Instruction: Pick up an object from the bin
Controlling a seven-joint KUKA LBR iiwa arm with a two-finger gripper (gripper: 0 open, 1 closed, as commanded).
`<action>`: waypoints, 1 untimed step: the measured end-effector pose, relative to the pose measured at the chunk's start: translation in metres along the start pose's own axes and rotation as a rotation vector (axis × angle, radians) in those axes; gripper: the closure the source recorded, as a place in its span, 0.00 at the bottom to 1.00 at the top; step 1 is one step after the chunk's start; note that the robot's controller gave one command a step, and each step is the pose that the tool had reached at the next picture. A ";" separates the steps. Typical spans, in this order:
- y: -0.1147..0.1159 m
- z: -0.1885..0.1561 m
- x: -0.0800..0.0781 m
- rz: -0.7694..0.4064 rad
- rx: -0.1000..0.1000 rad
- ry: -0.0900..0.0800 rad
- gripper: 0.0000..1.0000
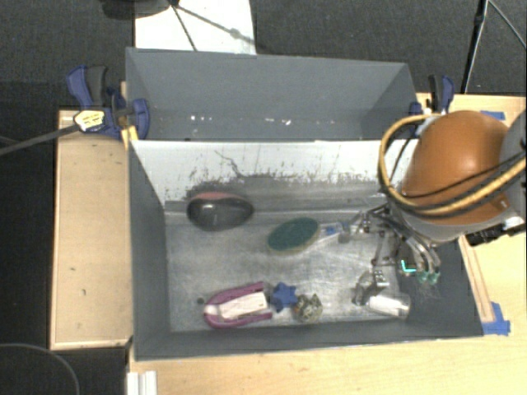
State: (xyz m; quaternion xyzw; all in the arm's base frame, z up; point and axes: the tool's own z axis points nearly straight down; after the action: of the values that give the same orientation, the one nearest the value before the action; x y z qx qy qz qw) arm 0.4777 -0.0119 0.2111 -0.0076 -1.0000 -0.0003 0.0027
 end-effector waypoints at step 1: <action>-0.102 0.141 -0.013 -0.115 0.002 -0.017 0.00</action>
Offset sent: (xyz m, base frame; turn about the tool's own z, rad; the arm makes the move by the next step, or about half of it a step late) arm 0.0075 -0.1002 -0.1411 -0.1195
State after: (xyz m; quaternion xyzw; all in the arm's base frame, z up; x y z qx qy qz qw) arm 0.4884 -0.1143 0.0705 0.0498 -0.9987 0.0005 -0.0056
